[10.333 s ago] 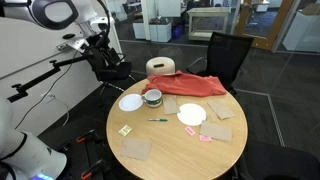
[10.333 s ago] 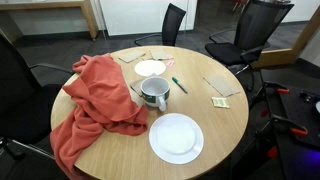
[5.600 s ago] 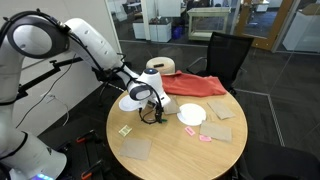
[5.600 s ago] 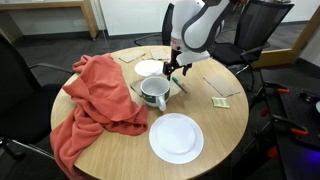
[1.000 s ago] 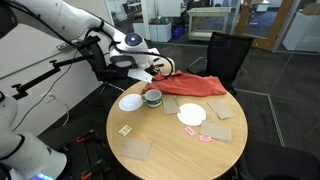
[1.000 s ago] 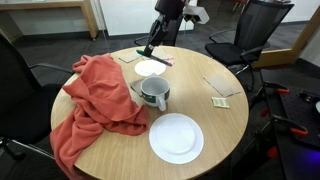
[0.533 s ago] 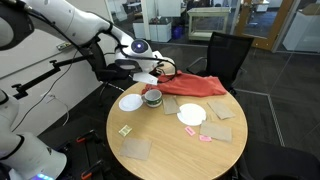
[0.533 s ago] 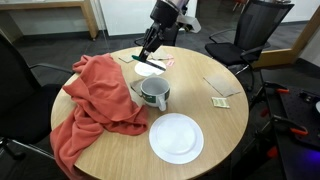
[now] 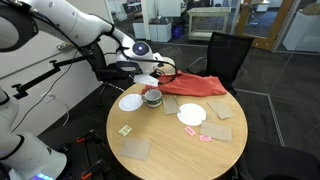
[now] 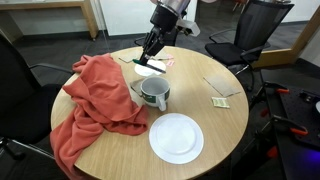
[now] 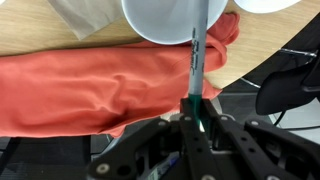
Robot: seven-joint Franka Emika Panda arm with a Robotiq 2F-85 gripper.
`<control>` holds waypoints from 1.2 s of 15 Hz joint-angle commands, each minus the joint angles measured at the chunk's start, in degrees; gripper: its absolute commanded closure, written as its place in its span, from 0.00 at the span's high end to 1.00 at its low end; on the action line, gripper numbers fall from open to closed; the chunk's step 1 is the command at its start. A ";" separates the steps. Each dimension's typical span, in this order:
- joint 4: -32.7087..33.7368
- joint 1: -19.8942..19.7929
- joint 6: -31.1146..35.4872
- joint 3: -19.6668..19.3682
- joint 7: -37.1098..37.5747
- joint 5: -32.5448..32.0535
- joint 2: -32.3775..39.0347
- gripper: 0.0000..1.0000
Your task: Put the marker in the mug
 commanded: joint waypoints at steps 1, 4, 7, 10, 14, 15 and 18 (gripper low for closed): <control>1.61 -0.78 0.10 0.79 -3.03 0.98 1.74 0.04; 1.76 -0.93 0.47 1.02 -5.61 1.06 2.72 0.04; 2.05 -1.20 0.75 1.34 -9.10 1.51 3.86 0.04; 2.80 -1.68 0.48 1.89 -12.96 2.24 5.38 0.04; 4.15 -2.67 0.04 2.99 -17.43 3.67 7.40 0.04; 4.41 -2.70 -0.12 3.00 -17.81 3.76 7.80 0.04; 5.18 -1.10 -0.54 1.14 -17.86 4.70 8.45 0.41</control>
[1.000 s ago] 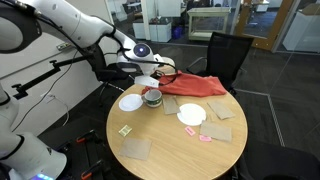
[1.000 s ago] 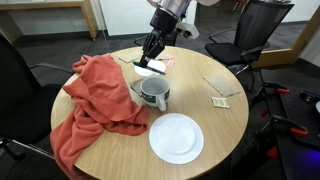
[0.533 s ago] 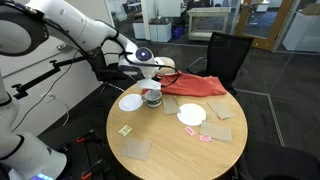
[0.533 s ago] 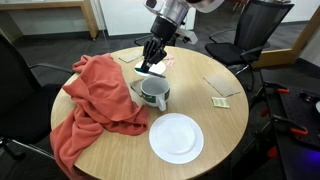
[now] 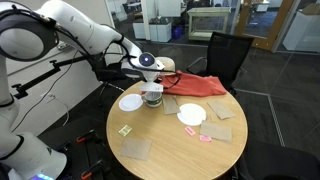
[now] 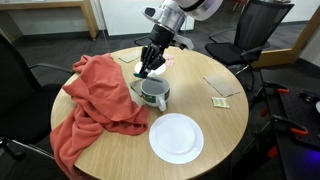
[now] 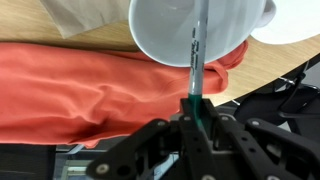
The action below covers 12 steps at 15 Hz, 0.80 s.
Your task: Put the marker in the mug
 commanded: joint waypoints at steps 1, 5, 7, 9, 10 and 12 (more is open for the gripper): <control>1.97 0.41 -0.51 -0.53 -1.93 2.07 1.24 0.47; 2.53 0.40 -0.49 -0.61 -1.67 2.10 1.63 0.77; 2.79 0.37 -0.53 -0.56 -1.69 2.13 1.68 0.92; 2.99 0.34 -0.50 -0.50 -1.72 2.23 1.69 1.00; 3.03 0.32 -0.50 -0.49 -1.74 2.28 1.67 1.00; 2.96 0.62 -0.60 -0.86 -1.23 1.76 1.57 1.00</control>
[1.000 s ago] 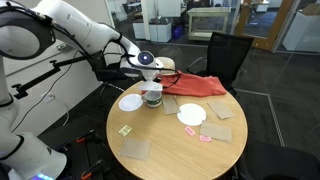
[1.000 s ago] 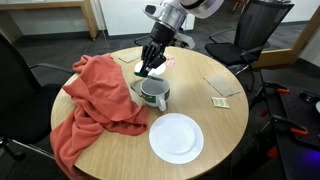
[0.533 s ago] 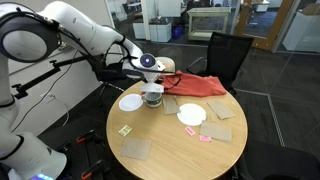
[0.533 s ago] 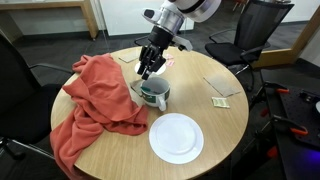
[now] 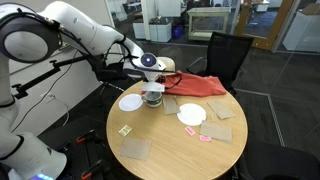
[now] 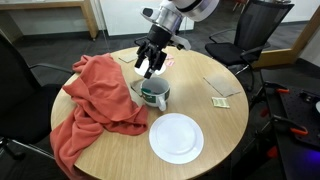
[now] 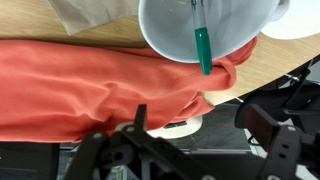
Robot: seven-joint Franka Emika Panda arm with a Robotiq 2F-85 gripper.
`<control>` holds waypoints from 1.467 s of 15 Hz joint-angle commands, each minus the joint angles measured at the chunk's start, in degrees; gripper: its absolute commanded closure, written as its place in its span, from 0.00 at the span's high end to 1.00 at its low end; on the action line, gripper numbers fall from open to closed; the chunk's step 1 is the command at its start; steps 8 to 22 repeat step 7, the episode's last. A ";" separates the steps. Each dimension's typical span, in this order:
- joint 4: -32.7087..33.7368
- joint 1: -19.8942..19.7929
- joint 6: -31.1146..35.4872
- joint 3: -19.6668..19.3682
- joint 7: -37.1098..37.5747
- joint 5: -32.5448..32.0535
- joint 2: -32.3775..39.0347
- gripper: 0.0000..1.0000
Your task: Put the marker in the mug
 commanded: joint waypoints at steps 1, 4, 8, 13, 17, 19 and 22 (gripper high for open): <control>0.99 0.71 -0.75 -0.86 -0.95 1.26 0.14 1.00; 0.21 1.18 -0.49 -1.30 -0.30 0.75 -0.16 1.00; 0.21 1.19 -0.49 -1.31 -0.30 0.75 -0.14 1.00; 0.21 1.19 -0.49 -1.31 -0.30 0.75 -0.14 1.00; 0.21 1.19 -0.49 -1.31 -0.30 0.75 -0.14 1.00; 0.21 1.19 -0.49 -1.31 -0.30 0.75 -0.14 1.00; 0.21 1.19 -0.49 -1.31 -0.30 0.75 -0.14 1.00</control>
